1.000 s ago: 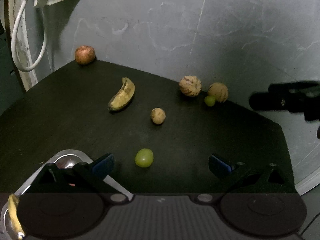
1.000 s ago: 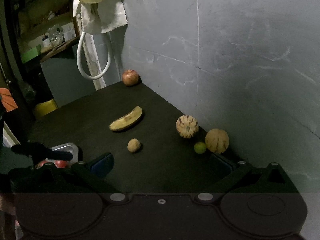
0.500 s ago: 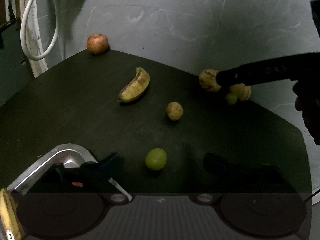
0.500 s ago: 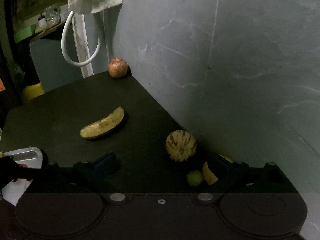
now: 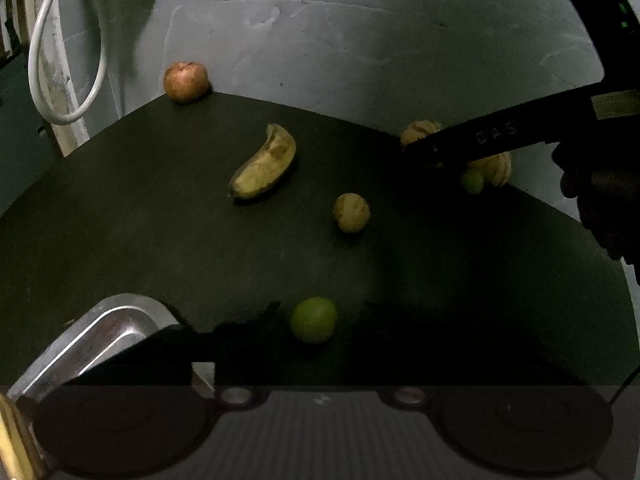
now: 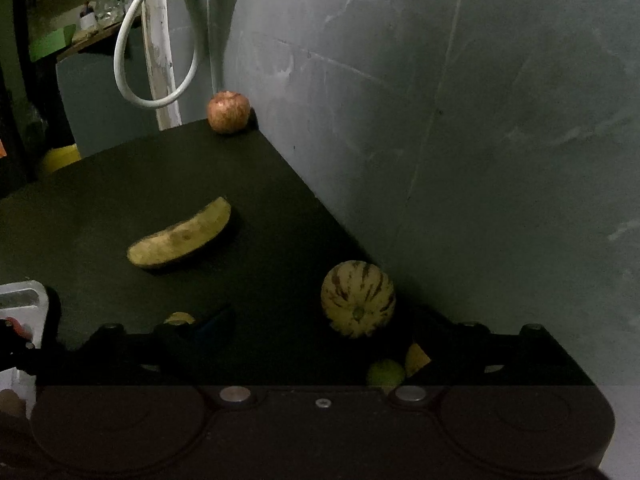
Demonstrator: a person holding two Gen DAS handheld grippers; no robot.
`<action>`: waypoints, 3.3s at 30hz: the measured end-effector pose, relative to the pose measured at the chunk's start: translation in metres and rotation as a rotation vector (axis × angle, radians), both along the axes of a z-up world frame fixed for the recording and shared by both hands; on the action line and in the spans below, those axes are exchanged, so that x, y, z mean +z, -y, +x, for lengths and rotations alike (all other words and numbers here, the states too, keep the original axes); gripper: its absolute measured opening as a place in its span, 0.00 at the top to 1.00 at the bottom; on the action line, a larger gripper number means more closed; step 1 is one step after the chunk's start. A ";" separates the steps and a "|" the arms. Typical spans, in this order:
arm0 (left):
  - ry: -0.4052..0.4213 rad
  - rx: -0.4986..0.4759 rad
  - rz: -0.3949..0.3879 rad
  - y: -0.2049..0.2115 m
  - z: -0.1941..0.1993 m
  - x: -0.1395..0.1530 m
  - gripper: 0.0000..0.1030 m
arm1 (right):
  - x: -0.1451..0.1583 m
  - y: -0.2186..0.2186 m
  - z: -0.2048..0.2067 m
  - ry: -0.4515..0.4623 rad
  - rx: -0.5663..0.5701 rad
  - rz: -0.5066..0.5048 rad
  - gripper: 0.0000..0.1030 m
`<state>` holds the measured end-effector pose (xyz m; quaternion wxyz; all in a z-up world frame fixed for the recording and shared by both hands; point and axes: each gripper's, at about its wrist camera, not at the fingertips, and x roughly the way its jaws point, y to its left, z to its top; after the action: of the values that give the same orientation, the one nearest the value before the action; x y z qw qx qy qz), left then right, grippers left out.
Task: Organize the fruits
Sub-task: 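Grasp a green grape with the left gripper while the right grasps a striped melon, then carry the green grape and striped melon over the silver tray with both grippers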
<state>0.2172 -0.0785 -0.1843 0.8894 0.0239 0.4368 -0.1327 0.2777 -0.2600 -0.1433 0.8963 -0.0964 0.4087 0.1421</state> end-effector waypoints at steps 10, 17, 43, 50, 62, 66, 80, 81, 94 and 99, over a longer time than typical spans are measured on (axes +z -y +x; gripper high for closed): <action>0.007 0.012 0.005 -0.001 0.000 0.001 0.74 | -0.014 0.002 0.021 -0.001 -0.020 -0.015 0.19; 0.013 0.015 0.001 -0.002 -0.001 0.000 0.76 | -0.027 -0.001 0.035 -0.008 -0.037 -0.040 0.38; 0.070 0.100 -0.057 0.004 -0.004 0.035 0.77 | 0.028 0.008 -0.067 0.010 -0.031 0.086 0.50; 0.111 0.128 -0.059 0.002 -0.019 0.059 0.77 | 0.059 0.013 -0.099 0.054 -0.012 0.127 0.50; 0.203 0.175 -0.044 -0.007 -0.058 0.104 0.77 | 0.119 0.014 -0.152 0.158 0.040 0.195 0.50; 0.231 0.189 -0.042 -0.010 -0.076 0.116 0.77 | 0.133 0.011 -0.173 0.177 0.070 0.212 0.50; 0.303 0.273 -0.022 -0.032 -0.155 0.147 0.77 | 0.176 -0.007 -0.236 0.242 0.211 0.291 0.50; 0.302 0.281 -0.018 -0.034 -0.160 0.147 0.77 | 0.177 -0.008 -0.239 0.242 0.221 0.297 0.50; 0.229 0.393 0.004 -0.067 -0.210 0.119 0.77 | 0.170 -0.036 -0.258 0.198 0.344 0.318 0.50; 0.185 0.405 0.010 -0.078 -0.210 0.099 0.77 | 0.158 -0.048 -0.250 0.156 0.368 0.299 0.50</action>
<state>0.0068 -0.0009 -0.0852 0.9340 -0.0478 0.3501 0.0536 0.0277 -0.2118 0.0144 0.8886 -0.0461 0.2882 0.3538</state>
